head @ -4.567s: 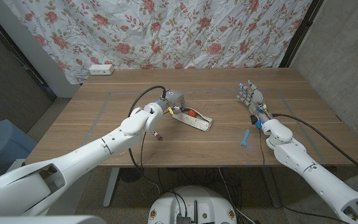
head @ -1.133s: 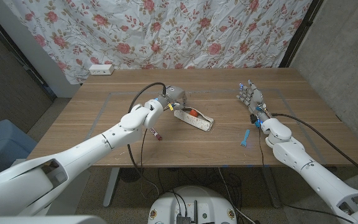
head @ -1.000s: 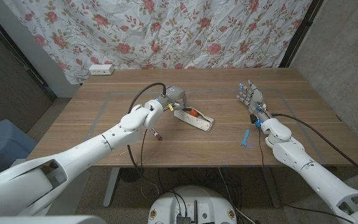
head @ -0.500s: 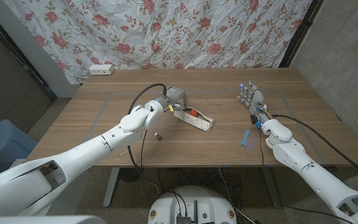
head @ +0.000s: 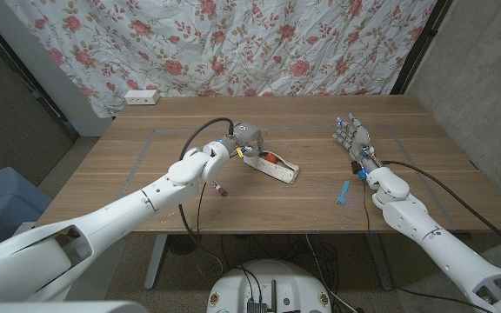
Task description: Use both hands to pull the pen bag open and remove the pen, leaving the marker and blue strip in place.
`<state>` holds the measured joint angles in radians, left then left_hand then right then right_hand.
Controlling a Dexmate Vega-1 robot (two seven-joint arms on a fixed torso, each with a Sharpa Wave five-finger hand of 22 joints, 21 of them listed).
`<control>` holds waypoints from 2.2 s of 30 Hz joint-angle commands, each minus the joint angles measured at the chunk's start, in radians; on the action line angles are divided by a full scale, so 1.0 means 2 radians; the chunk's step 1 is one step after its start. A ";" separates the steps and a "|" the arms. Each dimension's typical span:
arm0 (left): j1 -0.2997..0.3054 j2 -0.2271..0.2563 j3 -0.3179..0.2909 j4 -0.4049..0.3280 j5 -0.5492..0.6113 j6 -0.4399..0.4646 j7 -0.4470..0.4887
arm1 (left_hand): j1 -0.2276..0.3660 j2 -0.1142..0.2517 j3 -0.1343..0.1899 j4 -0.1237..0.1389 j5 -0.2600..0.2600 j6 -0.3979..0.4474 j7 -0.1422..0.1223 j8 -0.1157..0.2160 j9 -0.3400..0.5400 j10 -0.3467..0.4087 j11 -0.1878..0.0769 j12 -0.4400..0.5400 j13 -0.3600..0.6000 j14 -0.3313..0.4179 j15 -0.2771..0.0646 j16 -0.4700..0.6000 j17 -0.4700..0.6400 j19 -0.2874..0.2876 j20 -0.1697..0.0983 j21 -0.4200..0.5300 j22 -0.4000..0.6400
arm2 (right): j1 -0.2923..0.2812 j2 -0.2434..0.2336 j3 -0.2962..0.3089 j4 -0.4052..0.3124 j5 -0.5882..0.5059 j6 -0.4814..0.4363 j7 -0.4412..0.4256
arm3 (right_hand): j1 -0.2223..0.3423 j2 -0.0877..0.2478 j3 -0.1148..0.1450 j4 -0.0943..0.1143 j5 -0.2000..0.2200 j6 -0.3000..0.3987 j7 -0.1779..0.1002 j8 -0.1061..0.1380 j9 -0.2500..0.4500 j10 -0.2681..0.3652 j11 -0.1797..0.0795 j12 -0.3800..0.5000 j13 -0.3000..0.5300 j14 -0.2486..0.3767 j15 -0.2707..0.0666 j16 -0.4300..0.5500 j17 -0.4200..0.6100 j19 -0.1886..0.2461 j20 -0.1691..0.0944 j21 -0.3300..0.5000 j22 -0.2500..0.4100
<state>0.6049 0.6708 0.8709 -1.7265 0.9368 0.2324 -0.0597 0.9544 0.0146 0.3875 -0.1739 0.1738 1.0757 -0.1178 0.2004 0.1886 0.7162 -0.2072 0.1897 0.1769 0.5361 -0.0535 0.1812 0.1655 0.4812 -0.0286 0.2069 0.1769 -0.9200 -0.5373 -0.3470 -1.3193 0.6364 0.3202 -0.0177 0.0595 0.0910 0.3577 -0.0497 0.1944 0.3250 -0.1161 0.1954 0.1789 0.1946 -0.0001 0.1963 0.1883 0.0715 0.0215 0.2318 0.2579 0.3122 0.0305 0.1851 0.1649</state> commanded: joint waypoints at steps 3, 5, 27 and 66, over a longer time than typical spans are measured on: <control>0.004 0.001 -0.002 -0.004 0.000 -0.003 0.001 | 0.004 -0.004 -0.002 0.001 0.002 0.005 -0.002 0.004 0.002 0.002 -0.002 0.001 0.002 0.004 -0.075 -0.001 0.001 0.002 -0.002 0.001 0.002 | -0.004 -0.003 0.001 -0.006 0.001 -0.003 -0.003 | -0.001 0.011 0.001 -0.002 0.000 0.004 0.001 -0.003 0.001 0.003 0.005 0.000 0.001 0.003 0.003 0.003 0.001 0.000 0.000 0.002 0.002; 0.004 0.001 -0.002 -0.006 0.001 -0.003 0.002 | 0.004 -0.003 -0.002 0.001 0.002 0.005 -0.001 0.004 0.002 0.002 -0.002 0.001 0.002 0.005 -0.075 -0.001 0.001 0.002 -0.001 0.001 0.002 | -0.005 -0.002 0.002 -0.006 0.001 -0.003 -0.002 | -0.001 0.011 0.001 -0.002 0.000 0.004 0.000 -0.002 0.001 0.003 0.004 0.000 0.001 0.003 0.003 0.002 0.001 0.000 0.000 0.002 0.002; -0.004 -0.002 0.002 0.009 0.011 -0.006 0.002 | 0.006 -0.001 -0.004 0.002 0.002 0.009 0.000 0.005 0.002 0.003 -0.002 0.000 0.002 0.005 -0.075 -0.001 0.001 0.002 -0.001 0.001 0.002 | -0.012 -0.006 0.003 -0.013 0.003 -0.004 -0.004 | 0.000 0.012 0.001 -0.003 0.000 0.004 0.000 -0.003 0.001 0.003 0.004 0.000 0.001 0.003 0.003 0.003 0.001 0.000 0.000 0.002 0.002; -0.009 0.006 0.007 0.000 0.015 -0.012 -0.040 | 0.016 -0.009 -0.011 -0.001 0.002 -0.001 -0.005 -0.002 0.002 -0.003 -0.003 -0.002 0.002 0.001 -0.076 -0.003 0.000 0.001 -0.002 -0.001 0.001 | -0.018 -0.006 0.007 -0.015 0.007 -0.001 -0.003 | 0.002 0.014 0.003 -0.005 -0.001 0.005 0.000 -0.003 0.001 0.002 0.003 0.000 0.001 0.003 0.003 0.003 0.001 0.000 0.000 0.002 0.002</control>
<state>0.5861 0.6750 0.8891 -1.7132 0.9575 0.2030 -0.1101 0.9799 0.0051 0.3711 -0.1742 0.1738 1.0817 -0.1288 0.2003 0.1882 0.7140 -0.2125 0.1897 0.1792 0.5378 -0.0517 0.1771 0.1629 0.4811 -0.0286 0.2069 0.1771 -0.9577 -0.5527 -0.3329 -1.3562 0.6485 0.3156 -0.0284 0.0595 0.0910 0.3632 -0.0552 0.1944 0.3249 -0.1163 0.1954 0.1789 0.1946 -0.0001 0.1962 0.1882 0.0715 0.0215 0.2318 0.2577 0.3122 0.0305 0.1851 0.1649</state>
